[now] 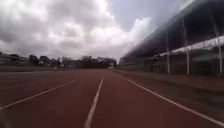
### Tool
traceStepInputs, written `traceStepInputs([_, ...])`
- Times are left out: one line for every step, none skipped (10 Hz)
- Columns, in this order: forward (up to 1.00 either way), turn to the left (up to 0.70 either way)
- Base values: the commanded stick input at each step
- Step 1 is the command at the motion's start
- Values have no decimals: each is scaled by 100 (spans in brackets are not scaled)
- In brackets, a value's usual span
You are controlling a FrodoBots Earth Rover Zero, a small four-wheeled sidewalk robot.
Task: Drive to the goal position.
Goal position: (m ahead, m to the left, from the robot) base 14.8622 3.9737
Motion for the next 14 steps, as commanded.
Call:
traceStepInputs([70,0])
traceStepInputs([70,0])
traceStepInputs([70,0])
traceStepInputs([70,0])
traceStepInputs([70,0])
traceStepInputs([70,0])
traceStepInputs([70,0])
traceStepInputs([70,0])
traceStepInputs([70,0])
traceStepInputs([70,0])
traceStepInputs([70,0])
traceStepInputs([70,0])
traceStepInputs([70,0])
traceStepInputs([70,0])
